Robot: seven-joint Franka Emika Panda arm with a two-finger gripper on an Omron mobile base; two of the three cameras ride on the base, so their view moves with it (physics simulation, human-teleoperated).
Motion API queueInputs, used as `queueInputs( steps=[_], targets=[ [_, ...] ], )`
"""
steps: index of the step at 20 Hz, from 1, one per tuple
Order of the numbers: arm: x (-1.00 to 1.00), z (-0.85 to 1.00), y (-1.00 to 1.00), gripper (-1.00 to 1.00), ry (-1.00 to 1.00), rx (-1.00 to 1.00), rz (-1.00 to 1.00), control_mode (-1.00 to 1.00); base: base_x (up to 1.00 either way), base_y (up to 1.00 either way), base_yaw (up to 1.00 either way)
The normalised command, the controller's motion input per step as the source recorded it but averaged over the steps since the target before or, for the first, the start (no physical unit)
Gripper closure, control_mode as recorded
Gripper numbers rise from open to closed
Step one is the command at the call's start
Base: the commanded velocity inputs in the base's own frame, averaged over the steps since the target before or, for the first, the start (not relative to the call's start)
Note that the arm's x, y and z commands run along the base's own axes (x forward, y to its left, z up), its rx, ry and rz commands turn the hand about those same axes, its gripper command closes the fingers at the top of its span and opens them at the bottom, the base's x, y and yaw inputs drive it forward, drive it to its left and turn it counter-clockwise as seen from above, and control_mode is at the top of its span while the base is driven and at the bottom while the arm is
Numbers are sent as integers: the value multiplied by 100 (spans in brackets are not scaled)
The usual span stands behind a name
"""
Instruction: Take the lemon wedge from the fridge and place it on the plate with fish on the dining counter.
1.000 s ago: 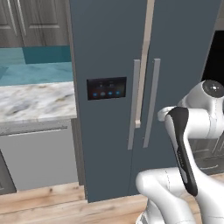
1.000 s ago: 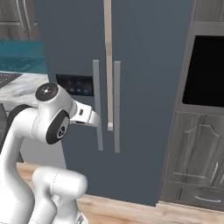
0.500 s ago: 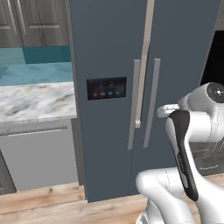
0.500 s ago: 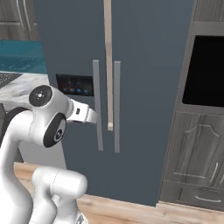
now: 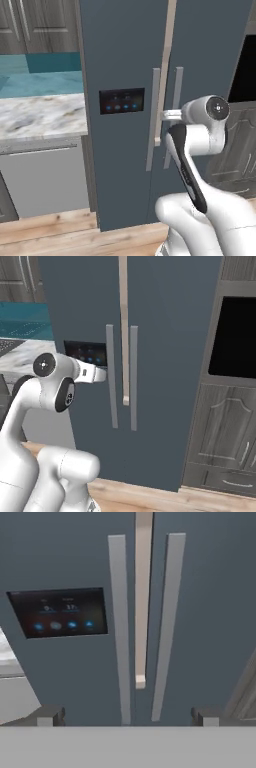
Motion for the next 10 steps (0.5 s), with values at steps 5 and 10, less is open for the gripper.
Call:
queueInputs(
  steps=[5, 10],
  targets=[
    [79, 4, 14, -100, 9, -2, -1, -100, 0, 0, 0],
    [65, -1, 0, -100, 19, 0, 1, -100, 0, 0, 0]
  ],
)
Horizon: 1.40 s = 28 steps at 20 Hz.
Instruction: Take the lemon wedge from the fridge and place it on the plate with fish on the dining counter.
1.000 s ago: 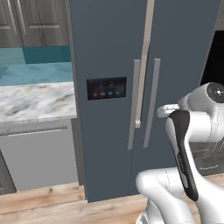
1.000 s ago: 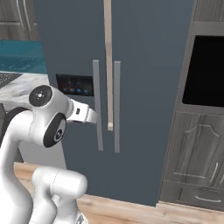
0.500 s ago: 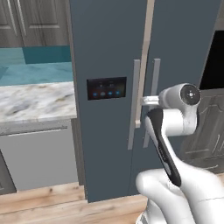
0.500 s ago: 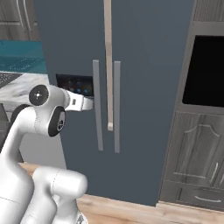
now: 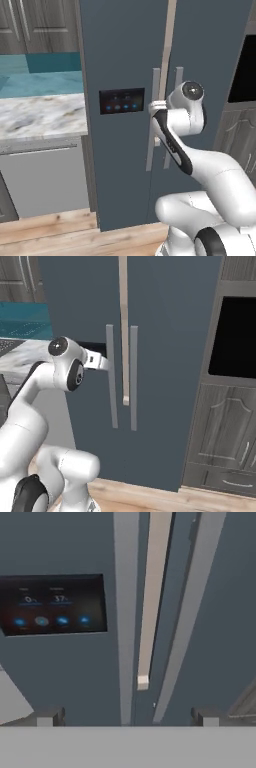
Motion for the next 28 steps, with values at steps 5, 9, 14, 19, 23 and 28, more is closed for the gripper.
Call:
queueInputs(
  steps=[5, 9, 14, 19, 23, 28],
  targets=[
    [5, -42, -10, -100, 0, 0, 12, -100, 0, 0, 0],
    [0, -39, 0, -100, -12, 0, 7, -100, 0, 0, 0],
    [0, -37, 0, -100, -25, 0, 6, -100, 0, 0, 0],
    [6, -15, 0, -100, -12, 0, 0, -100, 0, 0, 0],
    [21, -3, -1, -100, -2, 0, 0, -100, 0, 0, 0],
    [15, 0, -33, -100, 0, 1, 0, -100, 0, 0, 0]
  ],
)
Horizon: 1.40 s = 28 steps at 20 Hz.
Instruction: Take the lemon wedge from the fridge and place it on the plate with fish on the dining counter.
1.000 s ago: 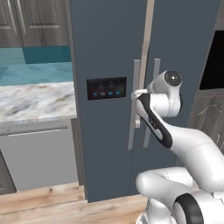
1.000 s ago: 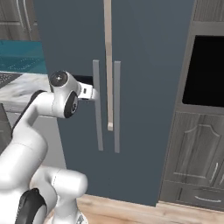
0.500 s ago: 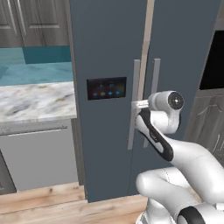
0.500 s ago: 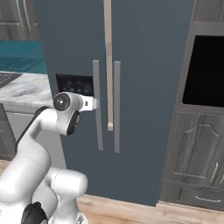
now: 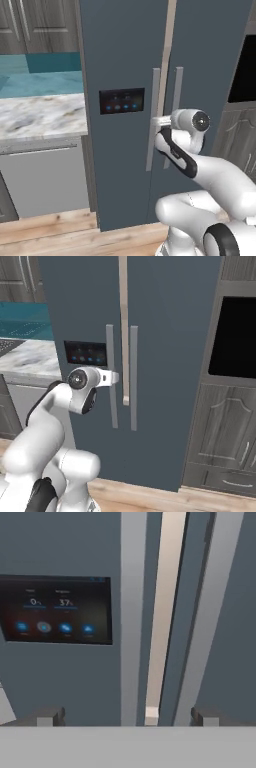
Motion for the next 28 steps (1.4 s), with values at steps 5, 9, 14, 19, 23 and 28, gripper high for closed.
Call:
queueInputs(
  steps=[5, 9, 14, 19, 23, 28],
  targets=[
    [17, 0, -2, -100, 0, 0, 0, -100, 0, 0, 0],
    [36, -2, 0, -100, 0, 0, 0, -100, 0, 0, 0],
    [41, -12, 0, -100, -3, 0, 0, -100, 0, 0, 0],
    [34, -18, 0, -100, -8, -1, 0, -100, 0, 0, 0],
    [37, -17, 0, -100, -6, 0, 0, -100, 0, 0, 0],
    [46, -12, 0, -100, -3, 0, 0, -100, 0, 0, 0]
  ],
)
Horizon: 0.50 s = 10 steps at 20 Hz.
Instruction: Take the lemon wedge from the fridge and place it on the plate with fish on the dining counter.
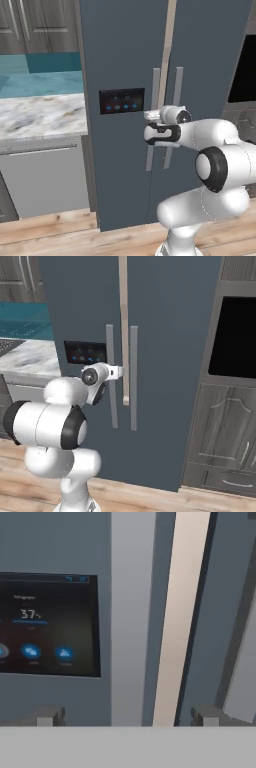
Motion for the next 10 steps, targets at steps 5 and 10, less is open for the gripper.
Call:
queueInputs(
  steps=[5, 10],
  targets=[
    [47, -1, 0, -100, 0, 0, 0, -100, 0, 0, 0],
    [49, 0, 0, -100, 0, 0, 0, -100, 0, 0, 0]
  ],
)
